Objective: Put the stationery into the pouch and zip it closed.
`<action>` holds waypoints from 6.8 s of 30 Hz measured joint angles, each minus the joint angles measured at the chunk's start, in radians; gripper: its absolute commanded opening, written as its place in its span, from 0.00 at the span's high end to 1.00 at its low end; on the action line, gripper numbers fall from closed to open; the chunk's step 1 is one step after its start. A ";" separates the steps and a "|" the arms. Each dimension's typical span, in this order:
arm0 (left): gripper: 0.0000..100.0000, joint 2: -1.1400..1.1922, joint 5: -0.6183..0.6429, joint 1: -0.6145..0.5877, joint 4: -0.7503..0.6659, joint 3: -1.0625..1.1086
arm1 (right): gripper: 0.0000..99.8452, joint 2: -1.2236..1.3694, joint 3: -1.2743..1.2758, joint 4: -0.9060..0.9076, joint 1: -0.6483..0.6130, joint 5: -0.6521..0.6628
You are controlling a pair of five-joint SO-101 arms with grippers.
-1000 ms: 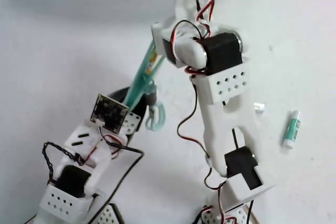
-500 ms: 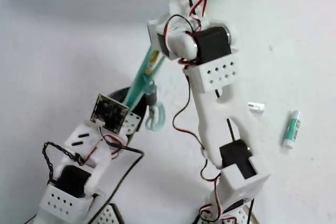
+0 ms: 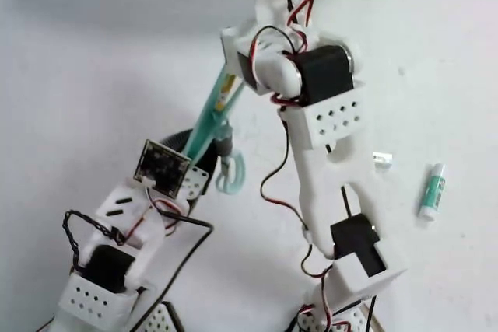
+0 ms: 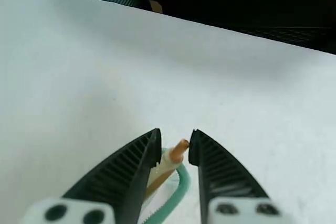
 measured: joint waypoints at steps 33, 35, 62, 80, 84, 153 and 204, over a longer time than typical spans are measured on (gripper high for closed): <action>0.80 0.000 0.002 -0.002 0.000 0.000 | 0.98 -0.002 -0.040 0.040 0.000 0.000; 0.79 0.000 0.044 -0.002 0.000 0.000 | 0.98 -0.038 -0.046 0.054 0.000 0.000; 0.79 -0.002 0.103 -0.032 0.000 0.000 | 0.75 -0.163 0.242 0.160 -0.163 0.140; 0.96 -0.002 0.103 -0.034 0.000 0.000 | 0.78 -0.365 0.038 0.164 0.347 0.141; 0.96 -0.002 0.103 -0.034 0.000 0.000 | 0.81 -0.361 0.296 0.140 0.543 0.150; 0.97 -0.018 0.041 -0.068 -0.009 0.035 | 0.96 0.069 1.316 -0.707 0.649 1.395; 0.86 -0.003 0.126 -0.146 -0.002 0.041 | 0.98 -0.373 0.519 -0.600 -0.112 0.037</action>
